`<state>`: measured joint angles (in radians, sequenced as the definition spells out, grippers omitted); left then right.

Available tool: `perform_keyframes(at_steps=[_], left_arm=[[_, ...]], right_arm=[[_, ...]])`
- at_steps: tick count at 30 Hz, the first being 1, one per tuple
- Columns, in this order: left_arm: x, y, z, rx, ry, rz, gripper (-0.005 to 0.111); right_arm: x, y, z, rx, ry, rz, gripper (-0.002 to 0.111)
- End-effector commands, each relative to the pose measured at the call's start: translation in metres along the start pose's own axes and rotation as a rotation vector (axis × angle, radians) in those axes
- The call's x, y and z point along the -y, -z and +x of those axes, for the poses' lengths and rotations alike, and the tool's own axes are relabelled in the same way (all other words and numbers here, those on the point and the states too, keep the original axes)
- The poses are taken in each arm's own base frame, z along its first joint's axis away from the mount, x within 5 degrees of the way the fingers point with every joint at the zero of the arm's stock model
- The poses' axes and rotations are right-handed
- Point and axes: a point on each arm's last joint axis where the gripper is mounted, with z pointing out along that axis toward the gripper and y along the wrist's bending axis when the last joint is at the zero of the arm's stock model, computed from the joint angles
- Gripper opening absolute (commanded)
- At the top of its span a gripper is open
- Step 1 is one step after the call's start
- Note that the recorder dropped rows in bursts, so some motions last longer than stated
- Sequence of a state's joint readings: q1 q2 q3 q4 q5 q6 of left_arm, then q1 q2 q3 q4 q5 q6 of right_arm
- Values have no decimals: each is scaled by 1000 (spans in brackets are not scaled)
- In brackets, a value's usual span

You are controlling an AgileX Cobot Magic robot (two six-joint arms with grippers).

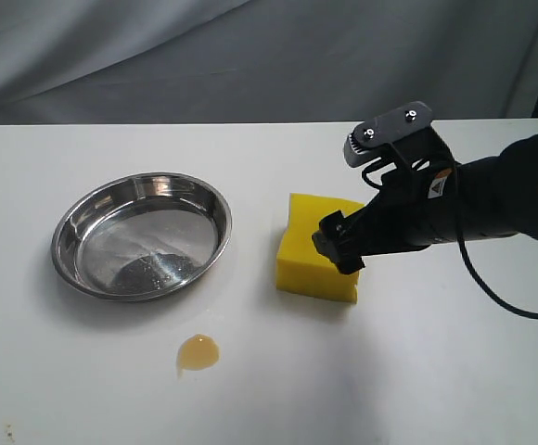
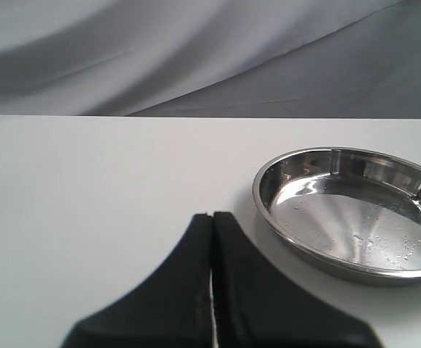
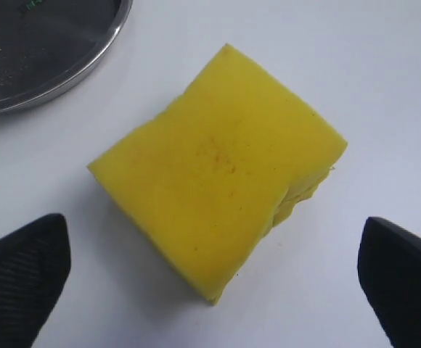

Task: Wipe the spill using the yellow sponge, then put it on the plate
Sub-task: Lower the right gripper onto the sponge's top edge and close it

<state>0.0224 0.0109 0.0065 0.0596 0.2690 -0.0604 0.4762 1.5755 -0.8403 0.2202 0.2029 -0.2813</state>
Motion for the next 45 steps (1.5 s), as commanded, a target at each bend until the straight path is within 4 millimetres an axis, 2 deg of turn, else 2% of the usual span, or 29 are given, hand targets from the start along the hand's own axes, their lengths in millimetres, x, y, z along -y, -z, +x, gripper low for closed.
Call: perform_keyframes(at_steps=[1,9,14,19,24,26,29,35,41,45], left_arm=[[0,1,-3,17,7,-2,0],[0,1,-3,17,7,-2,0],[0,1,-3,17,7,-2,0],[0,1,-3,17,7,-2,0],[0,1,-3,17,7,-2,0],[0,1,-3,17,7,-2,0],[0,1,-3,17,7,-2,0],[0,1,-3,17,7,-2,0],[0,1,-3,17,7,-2,0],[0,1,-3,17,7,-2,0]], right_arm=[[0,-7,-2,21,-3,7,105],[3,-45,13,-10,-93,27,105],[5,-59,17,11,-199,47,105],[4,-62,16,30,-260,50,105],[-16,-62,4,141,-219,24,105],[-20,-64,2,181,-256,21,105],[-19,-72,5,195,-323,32,105],[-18,-93,19,169,-323,54,105],[-17,-94,18,188,-304,61,105],[-18,-95,20,154,-153,68,105]])
